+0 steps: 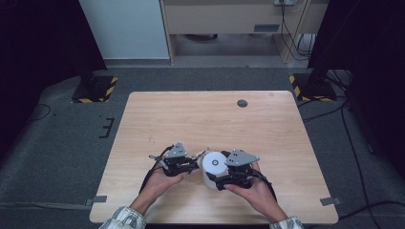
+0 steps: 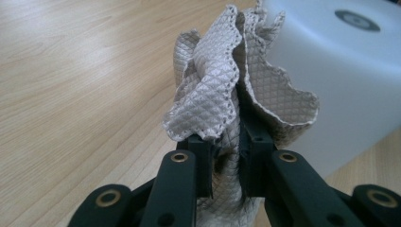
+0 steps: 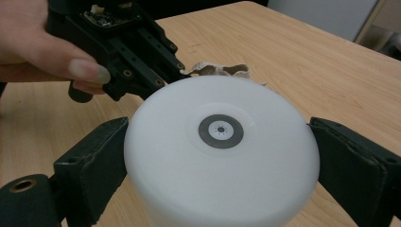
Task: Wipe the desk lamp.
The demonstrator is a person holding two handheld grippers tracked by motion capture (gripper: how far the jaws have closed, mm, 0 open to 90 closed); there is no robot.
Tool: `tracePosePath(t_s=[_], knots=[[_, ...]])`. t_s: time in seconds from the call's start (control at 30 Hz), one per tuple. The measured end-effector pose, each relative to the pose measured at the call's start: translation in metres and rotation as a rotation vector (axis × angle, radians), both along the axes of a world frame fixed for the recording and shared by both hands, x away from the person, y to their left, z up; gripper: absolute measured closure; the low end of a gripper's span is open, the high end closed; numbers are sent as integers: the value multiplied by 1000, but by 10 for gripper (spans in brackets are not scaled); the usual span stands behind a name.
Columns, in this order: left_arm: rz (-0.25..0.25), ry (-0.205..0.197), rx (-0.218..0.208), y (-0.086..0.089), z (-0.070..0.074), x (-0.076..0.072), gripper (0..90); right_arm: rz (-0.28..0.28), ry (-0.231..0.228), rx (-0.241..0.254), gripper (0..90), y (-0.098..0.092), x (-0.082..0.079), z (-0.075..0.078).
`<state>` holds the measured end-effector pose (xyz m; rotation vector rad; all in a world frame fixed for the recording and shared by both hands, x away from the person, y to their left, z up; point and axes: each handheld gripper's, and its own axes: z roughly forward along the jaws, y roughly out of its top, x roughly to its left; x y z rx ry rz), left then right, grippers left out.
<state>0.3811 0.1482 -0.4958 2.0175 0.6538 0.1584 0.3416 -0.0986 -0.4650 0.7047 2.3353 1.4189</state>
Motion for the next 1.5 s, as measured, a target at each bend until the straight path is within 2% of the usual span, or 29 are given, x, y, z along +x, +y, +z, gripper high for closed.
tracePosePath(t_s=[0.13, 0.3, 0.4, 0.53, 0.6, 0.77, 0.87, 0.97, 1.07, 1.17, 1.27, 1.33, 1.5], knots=[[-7, 24, 28, -1, -7, 1, 775, 37, -6, 1, 94, 3, -1, 0], [-22, 52, 94, -4, -19, 3, 776, 60, -10, 2, 93, 6, -3, 0], [-34, 62, 115, -6, -22, 3, 776, 74, -12, 8, 94, 7, -4, 0], [-35, 68, 118, -6, -23, 2, 776, 76, -18, 15, 94, 8, -4, 0], [-35, 65, 108, -5, -22, 3, 776, 78, -22, 16, 94, 8, -3, 0], [-18, 48, 14, 1, -10, 2, 777, 80, -22, 13, 94, 6, -2, -1], [-13, 33, -12, 4, -5, 1, 776, 77, -14, 8, 93, 4, -1, -2], [-15, 23, -7, 4, -3, 1, 776, 68, 10, 11, 92, 1, 1, -2], [-12, 11, -13, 4, 1, 0, 776, 43, 10, 4, 84, 2, -1, -1], [0, 4, -39, 6, 7, -1, 776, 2, 21, -22, 35, 2, -3, -3], [3, -10, -55, 7, 13, -1, 775, -19, 47, -29, 60, 1, -6, -5], [3, -12, -64, 7, 15, -1, 776, -10, 26, -37, 92, 1, -8, -4], [-6, -25, -51, 7, 20, 3, 776, 20, 29, -47, 93, 2, -4, -3]])
